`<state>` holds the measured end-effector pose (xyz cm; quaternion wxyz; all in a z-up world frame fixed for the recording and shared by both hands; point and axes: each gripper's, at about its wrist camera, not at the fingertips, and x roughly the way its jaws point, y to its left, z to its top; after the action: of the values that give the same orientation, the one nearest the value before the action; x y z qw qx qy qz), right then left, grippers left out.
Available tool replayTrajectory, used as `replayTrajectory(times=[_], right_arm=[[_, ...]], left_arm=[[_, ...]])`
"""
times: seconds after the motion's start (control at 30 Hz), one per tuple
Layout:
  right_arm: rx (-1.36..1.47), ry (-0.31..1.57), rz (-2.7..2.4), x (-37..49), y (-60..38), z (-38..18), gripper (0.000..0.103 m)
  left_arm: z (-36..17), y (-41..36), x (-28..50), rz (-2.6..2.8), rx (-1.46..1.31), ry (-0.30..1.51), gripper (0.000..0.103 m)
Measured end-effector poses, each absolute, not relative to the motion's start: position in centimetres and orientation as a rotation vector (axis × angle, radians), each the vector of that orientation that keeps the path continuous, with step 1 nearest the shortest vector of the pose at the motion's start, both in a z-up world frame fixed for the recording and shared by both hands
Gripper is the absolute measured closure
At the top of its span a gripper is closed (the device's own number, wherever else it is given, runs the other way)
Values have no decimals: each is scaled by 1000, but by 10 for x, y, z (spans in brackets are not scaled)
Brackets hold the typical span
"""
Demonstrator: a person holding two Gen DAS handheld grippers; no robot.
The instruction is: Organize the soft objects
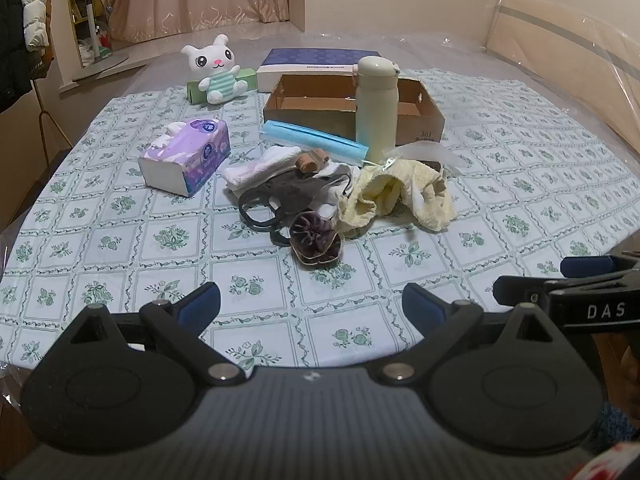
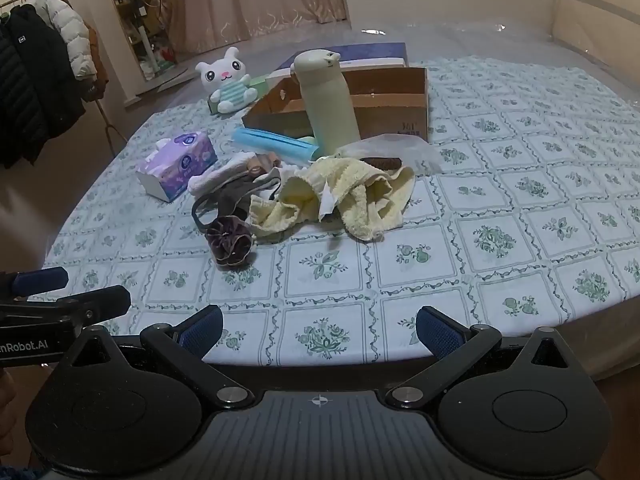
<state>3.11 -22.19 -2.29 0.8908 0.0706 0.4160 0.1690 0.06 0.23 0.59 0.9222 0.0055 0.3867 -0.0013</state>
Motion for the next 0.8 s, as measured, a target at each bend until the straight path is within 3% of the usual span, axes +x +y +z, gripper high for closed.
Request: replayTrajectory(times=[0.8], right_arm=[[142,861,353,34,-219,-22,0]], left_arm=[[6,2,0,-1,13,791,6]])
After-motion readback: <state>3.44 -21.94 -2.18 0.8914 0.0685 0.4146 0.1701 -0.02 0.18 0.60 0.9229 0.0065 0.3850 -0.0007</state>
